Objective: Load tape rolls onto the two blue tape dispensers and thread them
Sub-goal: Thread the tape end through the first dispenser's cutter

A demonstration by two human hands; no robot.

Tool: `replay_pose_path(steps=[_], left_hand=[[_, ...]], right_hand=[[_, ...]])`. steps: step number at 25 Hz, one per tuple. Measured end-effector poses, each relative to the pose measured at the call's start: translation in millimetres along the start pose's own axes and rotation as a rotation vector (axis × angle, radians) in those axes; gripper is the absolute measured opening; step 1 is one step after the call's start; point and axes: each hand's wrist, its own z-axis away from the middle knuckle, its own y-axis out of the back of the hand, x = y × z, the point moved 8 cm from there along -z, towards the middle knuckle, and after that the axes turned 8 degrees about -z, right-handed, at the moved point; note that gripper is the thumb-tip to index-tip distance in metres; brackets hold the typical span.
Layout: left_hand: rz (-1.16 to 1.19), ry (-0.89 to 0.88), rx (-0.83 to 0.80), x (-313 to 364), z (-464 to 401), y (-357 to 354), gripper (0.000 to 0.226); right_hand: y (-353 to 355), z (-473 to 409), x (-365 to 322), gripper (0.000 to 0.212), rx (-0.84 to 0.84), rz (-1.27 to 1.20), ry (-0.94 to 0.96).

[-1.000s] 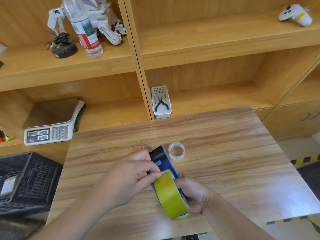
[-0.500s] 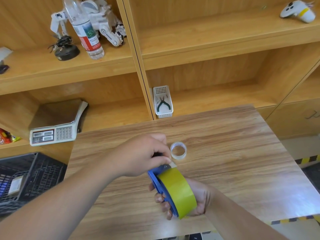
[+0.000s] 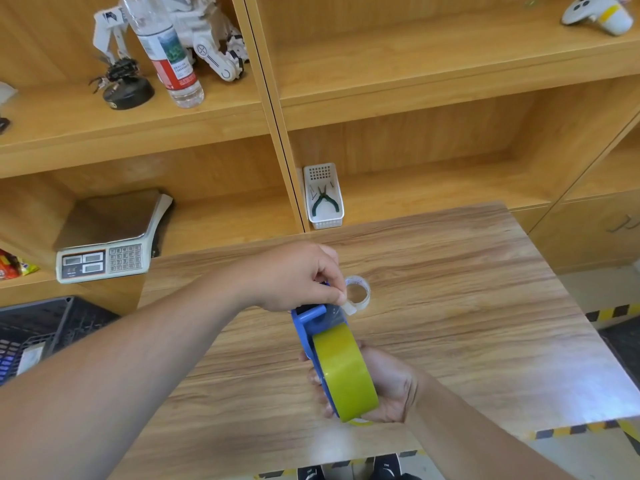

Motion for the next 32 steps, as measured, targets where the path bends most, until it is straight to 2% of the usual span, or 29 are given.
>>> replay_pose_path(steps=[2, 5, 6, 9, 13, 17, 21, 25, 32], left_hand=[[0.090, 0.011, 0.119, -2, 3, 3, 0.009], [0.282, 0.077, 0.463, -20, 10, 40, 0.007], [0.271, 0.097, 0.502, -24, 14, 52, 0.007], [0.230, 0.052, 0.352, -18, 23, 49, 0.006], [0.090, -0.033, 0.030, 8, 31, -3, 0.021], [-0.055, -0.097, -0.060, 12, 30, -21, 0.018], [-0.003, -0.083, -0.072, 11, 30, -23, 0.008], [0.131, -0.023, 0.053, 3, 29, -13, 0.002], [0.238, 0.145, 0.195, -30, 28, 7, 0.014]], right_hand=[[2, 1, -5, 0.025, 0.011, -0.053, 0.047], [5, 9, 0, 0.017, 0.083, -0.044, 0.116], [7, 12, 5, 0.020, 0.110, -0.036, 0.135], [5, 19, 14, 0.030, 0.129, -0.058, 0.139], [3, 20, 3, 0.026, 0.139, 0.061, 0.179], [1, 19, 1, 0.025, 0.135, 0.135, 0.148], [0, 18, 7, 0.035, 0.125, 0.144, 0.093], [-2, 19, 6, 0.033, 0.121, 0.093, 0.113], [12, 19, 3, 0.025, 0.138, 0.079, 0.155]])
